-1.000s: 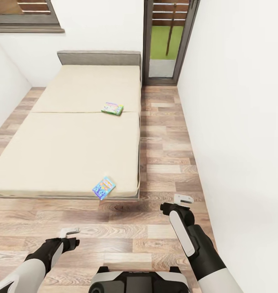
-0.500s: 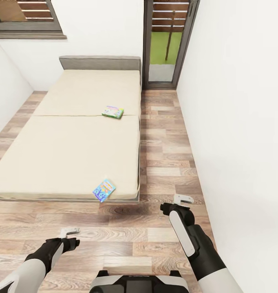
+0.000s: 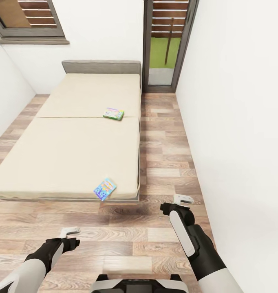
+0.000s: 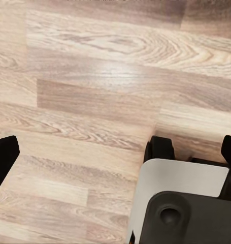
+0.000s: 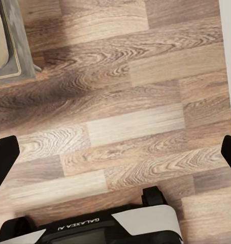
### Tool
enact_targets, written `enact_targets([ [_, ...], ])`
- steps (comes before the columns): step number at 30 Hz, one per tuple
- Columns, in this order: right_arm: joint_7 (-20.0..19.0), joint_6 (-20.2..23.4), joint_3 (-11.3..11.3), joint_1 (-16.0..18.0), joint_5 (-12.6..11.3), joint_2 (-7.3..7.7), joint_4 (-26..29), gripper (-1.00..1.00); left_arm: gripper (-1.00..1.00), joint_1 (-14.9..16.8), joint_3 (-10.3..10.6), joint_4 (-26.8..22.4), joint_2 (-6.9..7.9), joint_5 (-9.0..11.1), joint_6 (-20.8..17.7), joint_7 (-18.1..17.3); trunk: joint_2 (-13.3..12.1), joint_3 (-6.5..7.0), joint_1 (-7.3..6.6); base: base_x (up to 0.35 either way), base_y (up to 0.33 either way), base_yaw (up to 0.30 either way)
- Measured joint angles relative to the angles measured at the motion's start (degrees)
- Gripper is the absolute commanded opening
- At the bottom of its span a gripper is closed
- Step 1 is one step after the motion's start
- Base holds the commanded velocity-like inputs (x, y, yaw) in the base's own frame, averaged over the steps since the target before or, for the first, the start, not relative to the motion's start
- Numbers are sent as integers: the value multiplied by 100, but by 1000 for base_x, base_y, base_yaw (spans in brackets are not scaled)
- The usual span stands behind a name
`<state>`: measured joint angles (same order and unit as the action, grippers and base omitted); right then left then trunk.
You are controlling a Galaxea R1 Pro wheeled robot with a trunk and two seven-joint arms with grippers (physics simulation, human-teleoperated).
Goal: Put all the toys in the child's room - the three board games (two on the bed and one on the table), the two jigsaw puzzles on the table, and the tennis ball on the table - inside the toy box on the table in the child's room.
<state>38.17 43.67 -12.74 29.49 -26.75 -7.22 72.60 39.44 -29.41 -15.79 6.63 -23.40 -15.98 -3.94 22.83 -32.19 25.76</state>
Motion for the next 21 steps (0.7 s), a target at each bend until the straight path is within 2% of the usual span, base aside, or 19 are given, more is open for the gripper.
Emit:
enact_targets([
  [21,0,0,-1,0,-1,1,3,100,100,0,0,0,0,0,0,-4,-1,199,-1,-9,0,0],
])
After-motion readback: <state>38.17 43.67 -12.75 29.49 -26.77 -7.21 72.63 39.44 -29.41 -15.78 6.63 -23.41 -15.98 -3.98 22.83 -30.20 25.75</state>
